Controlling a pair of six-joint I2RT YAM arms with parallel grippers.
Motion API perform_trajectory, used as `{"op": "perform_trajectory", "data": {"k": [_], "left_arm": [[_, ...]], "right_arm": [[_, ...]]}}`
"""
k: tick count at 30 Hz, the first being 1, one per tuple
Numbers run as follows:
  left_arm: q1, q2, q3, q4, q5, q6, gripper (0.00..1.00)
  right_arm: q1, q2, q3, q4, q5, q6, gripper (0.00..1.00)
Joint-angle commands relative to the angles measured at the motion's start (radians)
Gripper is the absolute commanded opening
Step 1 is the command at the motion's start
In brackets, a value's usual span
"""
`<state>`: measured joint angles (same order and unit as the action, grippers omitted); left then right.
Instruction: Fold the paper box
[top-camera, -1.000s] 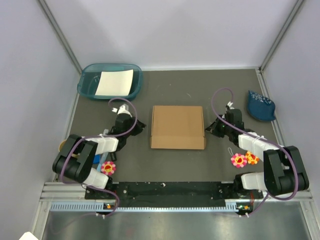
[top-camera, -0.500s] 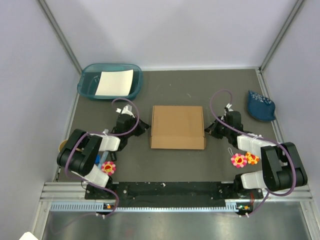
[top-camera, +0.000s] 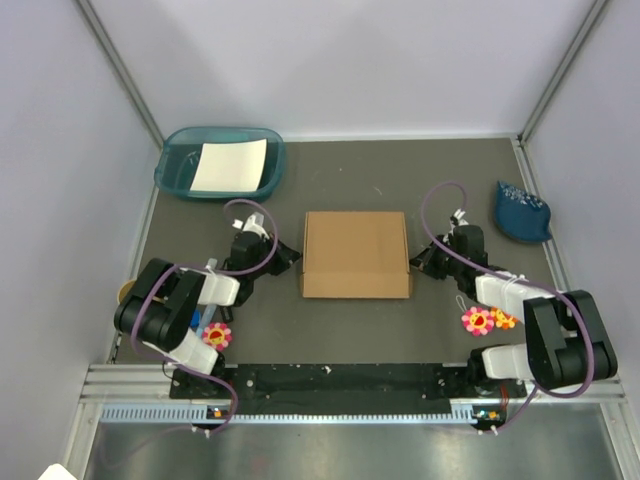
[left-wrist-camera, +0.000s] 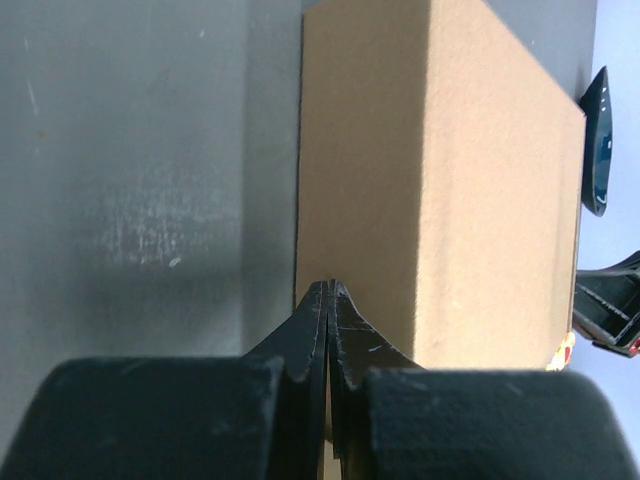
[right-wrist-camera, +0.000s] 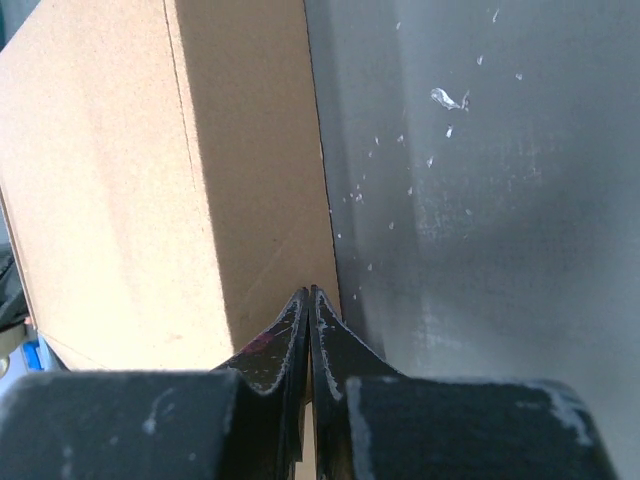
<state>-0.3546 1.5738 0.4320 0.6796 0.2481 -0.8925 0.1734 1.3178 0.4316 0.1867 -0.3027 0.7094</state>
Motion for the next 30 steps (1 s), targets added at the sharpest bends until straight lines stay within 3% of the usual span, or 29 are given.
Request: {"op": "perform_trajectory", "data": {"k": [1, 7, 18, 30], "left_arm": [[-0.004, -0.006, -0.030, 0.060, 0.025, -0.011, 0.00], [-0.004, -0.011, -0.036, 0.080, 0.045, -0.022, 0.00], [-0.015, -0.159, -0.078, 0.092, 0.118, -0.019, 0.00], [-0.021, -0.478, -0.026, -0.170, 0.132, 0.009, 0.00]], "right_arm": [[-0.005, -0.031, -0.001, 0.046, 0.011, -0.002, 0.00], [-0.003, -0.017, -0.001, 0.065, -0.047, -0.002, 0.00], [0.054, -0.245, -0.013, -0.053, -0.067, -0.011, 0.00], [0.057, -0.448, 0.116, -0.297, -0.070, -0.013, 0.00]]}}
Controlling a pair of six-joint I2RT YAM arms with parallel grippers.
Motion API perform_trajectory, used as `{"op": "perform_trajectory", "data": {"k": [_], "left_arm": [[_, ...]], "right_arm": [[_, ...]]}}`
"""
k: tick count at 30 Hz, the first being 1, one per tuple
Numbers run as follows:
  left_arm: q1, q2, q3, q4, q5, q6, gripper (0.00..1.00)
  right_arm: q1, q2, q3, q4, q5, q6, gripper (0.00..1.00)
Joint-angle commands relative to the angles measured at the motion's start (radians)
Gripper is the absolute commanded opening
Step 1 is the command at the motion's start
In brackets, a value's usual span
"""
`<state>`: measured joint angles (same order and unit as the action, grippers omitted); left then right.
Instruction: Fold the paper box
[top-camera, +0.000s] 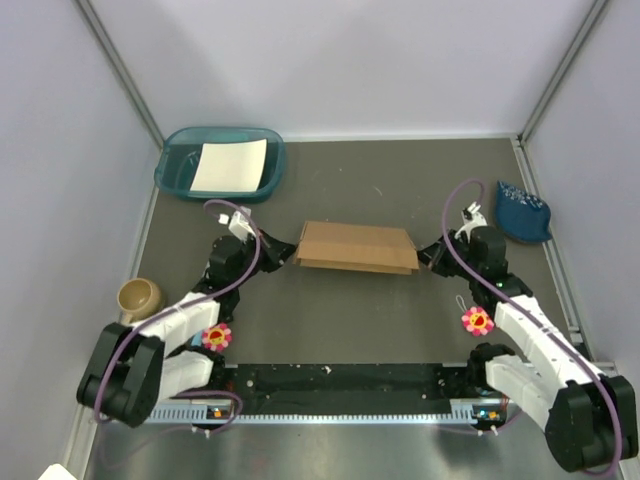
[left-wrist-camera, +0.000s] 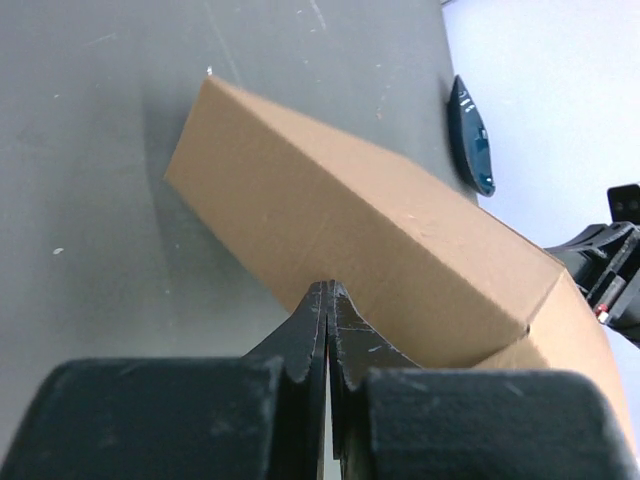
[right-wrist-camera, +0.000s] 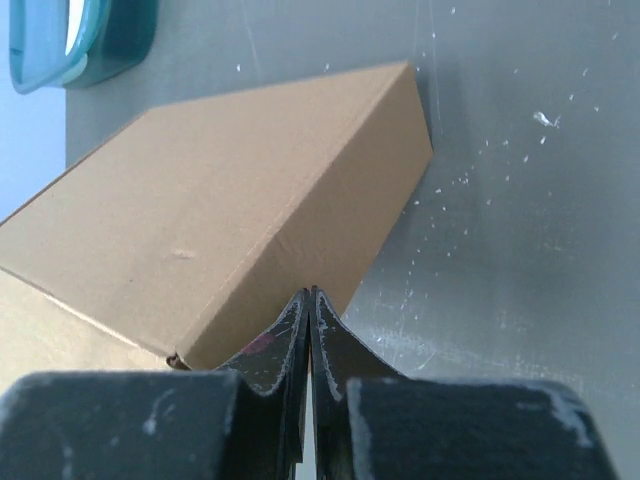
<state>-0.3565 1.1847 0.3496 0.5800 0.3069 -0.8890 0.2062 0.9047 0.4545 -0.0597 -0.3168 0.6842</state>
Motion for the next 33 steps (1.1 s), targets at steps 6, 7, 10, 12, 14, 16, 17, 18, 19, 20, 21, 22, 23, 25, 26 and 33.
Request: {"op": "perform_trajectory", "data": {"k": [6, 7, 10, 12, 14, 16, 17, 18, 19, 20, 21, 22, 23, 25, 26, 33], "left_arm": [[-0.027, -0.183, 0.124, -0.218, 0.084, 0.027, 0.00], [-0.027, -0.191, 0.126, -0.230, 0.081, 0.030, 0.00], [-0.027, -0.191, 0.124, -0.247, 0.072, 0.039, 0.00], [-0.027, -0.182, 0.108, -0.235, 0.063, 0.039, 0.00], [-0.027, -0.163, 0.088, -0.210, 0.055, 0.039, 0.00], [-0.027, -0.142, 0.072, -0.189, 0.052, 0.039, 0.00], [-0.027, -0.135, 0.057, -0.174, 0.051, 0.039, 0.00], [-0.027, -0.134, 0.048, -0.158, 0.049, 0.039, 0.00], [-0.027, -0.129, 0.037, -0.145, 0.046, 0.036, 0.00], [-0.027, -0.129, 0.019, -0.116, 0.044, 0.032, 0.00], [-0.027, -0.131, 0.009, -0.097, 0.044, 0.027, 0.00], [-0.027, -0.131, 0.003, -0.082, 0.046, 0.021, 0.00], [-0.027, -0.131, -0.001, -0.066, 0.047, 0.015, 0.00], [-0.029, -0.129, 0.005, -0.054, 0.046, 0.015, 0.00], [-0.029, -0.129, 0.020, -0.052, 0.046, 0.016, 0.00], [-0.029, -0.116, 0.109, -0.066, 0.043, 0.028, 0.00]], "right_arm": [[0.022, -0.010, 0.206, -0.172, -0.031, 0.018, 0.00], [0.024, -0.004, 0.217, -0.184, -0.027, 0.018, 0.00], [0.021, 0.020, 0.246, -0.206, -0.013, 0.014, 0.00], [0.022, 0.033, 0.254, -0.206, -0.015, 0.008, 0.00], [0.022, 0.048, 0.251, -0.203, -0.010, -0.002, 0.00], [0.022, 0.054, 0.230, -0.190, -0.008, -0.009, 0.00], [0.022, 0.050, 0.219, -0.180, -0.011, -0.012, 0.00], [0.022, 0.045, 0.192, -0.170, -0.011, -0.011, 0.00], [0.022, 0.031, 0.178, -0.145, -0.018, -0.012, 0.00], [0.022, 0.023, 0.162, -0.132, -0.021, -0.012, 0.00], [0.022, 0.016, 0.136, -0.120, -0.027, -0.009, 0.00], [0.022, 0.013, 0.127, -0.099, -0.034, -0.003, 0.00], [0.022, 0.004, 0.119, -0.089, -0.038, 0.000, 0.00], [0.024, 0.003, 0.115, -0.080, -0.039, 0.002, 0.00], [0.024, 0.008, 0.118, -0.078, -0.041, 0.000, 0.00], [0.024, 0.039, 0.187, -0.060, -0.048, -0.014, 0.00]]}}
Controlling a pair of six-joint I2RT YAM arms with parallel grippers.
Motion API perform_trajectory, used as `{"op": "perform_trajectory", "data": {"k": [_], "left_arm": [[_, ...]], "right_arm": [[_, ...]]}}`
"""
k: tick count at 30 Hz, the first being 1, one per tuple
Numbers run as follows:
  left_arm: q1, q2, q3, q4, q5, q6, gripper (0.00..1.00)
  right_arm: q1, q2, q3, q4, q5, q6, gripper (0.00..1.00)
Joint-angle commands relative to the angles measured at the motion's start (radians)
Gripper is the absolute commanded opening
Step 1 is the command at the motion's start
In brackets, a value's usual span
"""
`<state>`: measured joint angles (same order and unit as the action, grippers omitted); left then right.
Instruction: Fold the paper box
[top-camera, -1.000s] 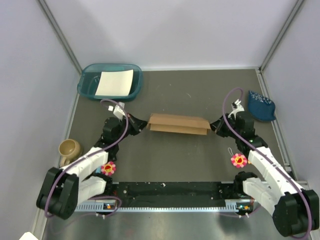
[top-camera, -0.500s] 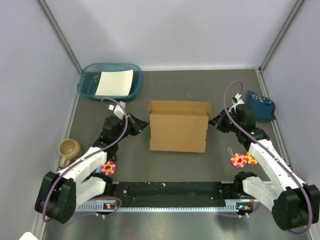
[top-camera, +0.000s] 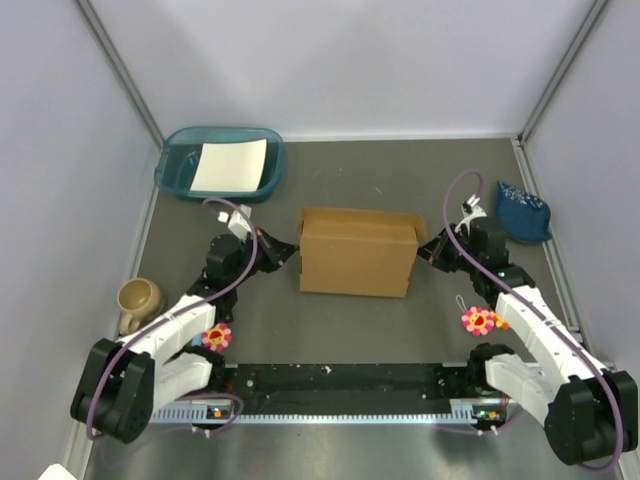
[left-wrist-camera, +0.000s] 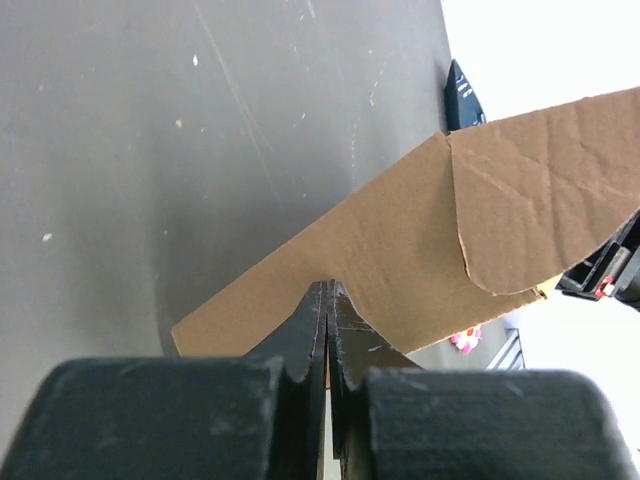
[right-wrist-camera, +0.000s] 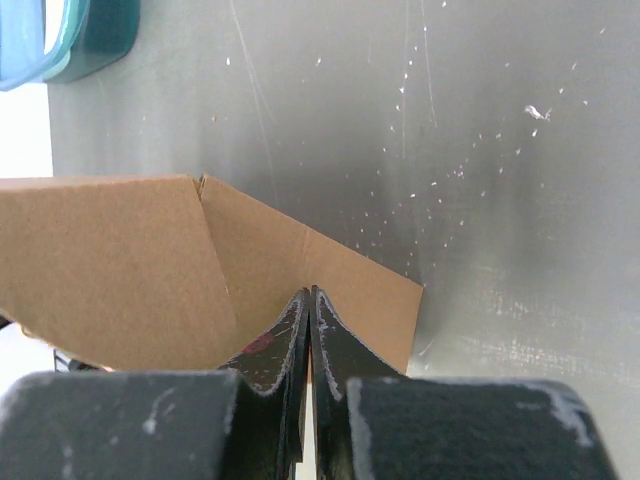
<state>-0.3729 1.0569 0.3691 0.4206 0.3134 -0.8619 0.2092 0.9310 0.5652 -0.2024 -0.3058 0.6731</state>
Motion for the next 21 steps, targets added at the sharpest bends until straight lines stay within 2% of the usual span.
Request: {"op": "perform_trajectory", "data": {"k": [1, 8, 16, 21], "left_arm": [[-0.014, 0.021, 0.099, 0.098, 0.039, 0.000, 0.00], [-0.021, 0.049, 0.146, 0.102, 0.024, 0.020, 0.00], [-0.021, 0.104, 0.038, 0.168, 0.004, 0.009, 0.00], [-0.021, 0.095, 0.022, 0.112, -0.069, 0.024, 0.00]], "right_arm": [[0.021, 0.017, 0.082, 0.086, -0.064, -0.003, 0.00], [0.027, 0.065, 0.117, 0.121, -0.061, -0.006, 0.00], [0.027, 0.092, 0.056, 0.179, -0.041, -0.009, 0.00], [0.027, 0.101, 0.051, 0.175, -0.018, -0.018, 0.00]]}}
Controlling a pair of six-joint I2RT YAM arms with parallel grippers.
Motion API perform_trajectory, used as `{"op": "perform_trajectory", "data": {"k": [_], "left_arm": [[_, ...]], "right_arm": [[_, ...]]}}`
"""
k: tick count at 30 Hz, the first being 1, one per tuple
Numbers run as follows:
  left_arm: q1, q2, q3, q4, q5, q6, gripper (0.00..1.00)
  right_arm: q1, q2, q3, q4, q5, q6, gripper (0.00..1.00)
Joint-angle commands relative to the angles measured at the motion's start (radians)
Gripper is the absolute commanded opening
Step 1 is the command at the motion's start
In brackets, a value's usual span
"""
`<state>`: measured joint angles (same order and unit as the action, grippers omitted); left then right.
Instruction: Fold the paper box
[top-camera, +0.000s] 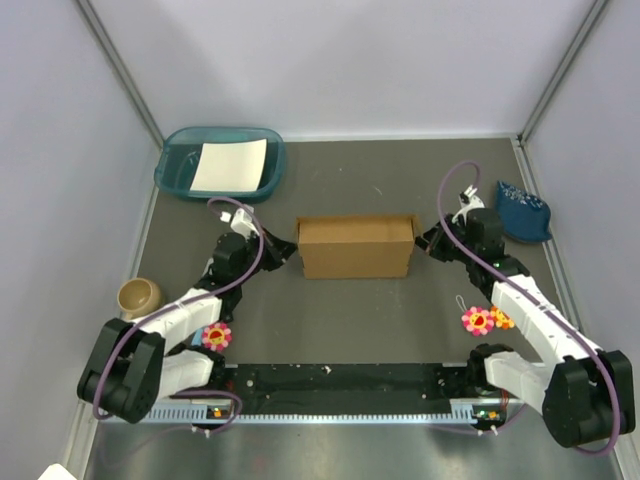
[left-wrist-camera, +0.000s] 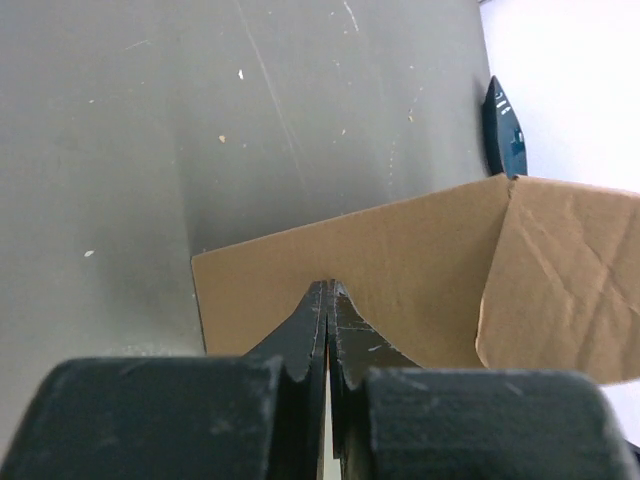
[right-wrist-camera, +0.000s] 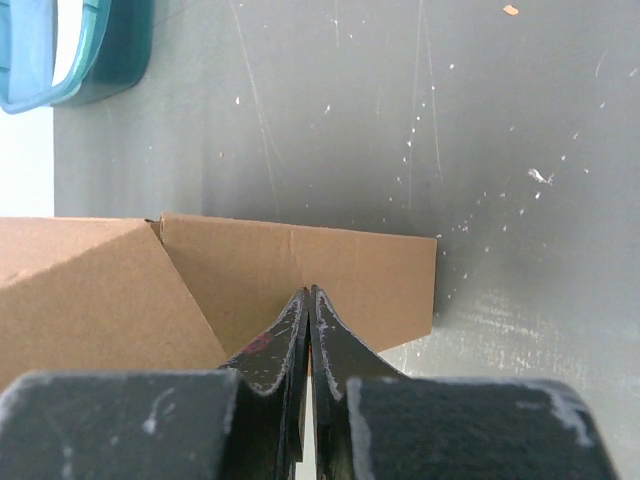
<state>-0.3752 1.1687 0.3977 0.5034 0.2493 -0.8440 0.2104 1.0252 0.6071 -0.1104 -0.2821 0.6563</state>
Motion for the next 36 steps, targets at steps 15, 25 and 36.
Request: {"op": "perform_trajectory", "data": {"k": [15, 25, 36], "left_arm": [[-0.018, -0.101, 0.035, -0.169, -0.174, 0.074, 0.22], [-0.018, -0.207, 0.105, -0.452, -0.478, 0.053, 0.52], [0.001, -0.376, 0.208, -0.703, -0.682, 0.097, 0.71]], "right_arm": [[0.017, -0.039, 0.036, -0.070, 0.092, -0.041, 0.12], [-0.013, -0.177, 0.203, -0.353, 0.341, -0.107, 0.30], [0.075, -0.284, 0.269, -0.339, 0.134, -0.328, 0.48]]}}
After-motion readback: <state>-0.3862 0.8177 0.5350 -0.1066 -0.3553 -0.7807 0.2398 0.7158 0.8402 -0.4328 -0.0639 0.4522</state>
